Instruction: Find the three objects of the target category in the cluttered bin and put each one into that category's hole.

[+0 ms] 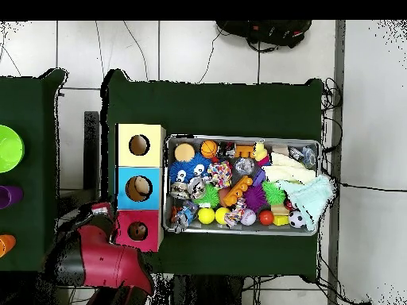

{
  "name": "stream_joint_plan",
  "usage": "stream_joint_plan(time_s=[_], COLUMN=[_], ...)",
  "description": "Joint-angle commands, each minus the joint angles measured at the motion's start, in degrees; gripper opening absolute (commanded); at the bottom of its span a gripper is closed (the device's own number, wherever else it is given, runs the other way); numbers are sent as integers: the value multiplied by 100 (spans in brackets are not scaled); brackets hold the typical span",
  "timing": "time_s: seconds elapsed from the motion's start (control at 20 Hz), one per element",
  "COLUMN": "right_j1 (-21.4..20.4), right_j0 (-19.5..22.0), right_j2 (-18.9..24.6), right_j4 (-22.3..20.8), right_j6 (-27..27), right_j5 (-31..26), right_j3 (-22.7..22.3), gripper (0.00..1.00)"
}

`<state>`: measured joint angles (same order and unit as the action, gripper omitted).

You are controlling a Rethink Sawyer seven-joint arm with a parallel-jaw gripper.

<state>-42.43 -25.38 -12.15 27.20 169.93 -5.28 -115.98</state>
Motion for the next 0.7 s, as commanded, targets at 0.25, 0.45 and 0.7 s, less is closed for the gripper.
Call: stream_joint_plan(time_s=[0.25, 0.45, 0.7], right_j1=[-563, -692, -1493], right_j0=[410, 529, 421], right_j2=[289, 386, -132], right_j4=[-69, -149, -278], right_j6=[505, 486, 240], right_j5=[-160, -35, -1204], right_j3=[-498, -687, -652], gripper=[100, 100, 100])
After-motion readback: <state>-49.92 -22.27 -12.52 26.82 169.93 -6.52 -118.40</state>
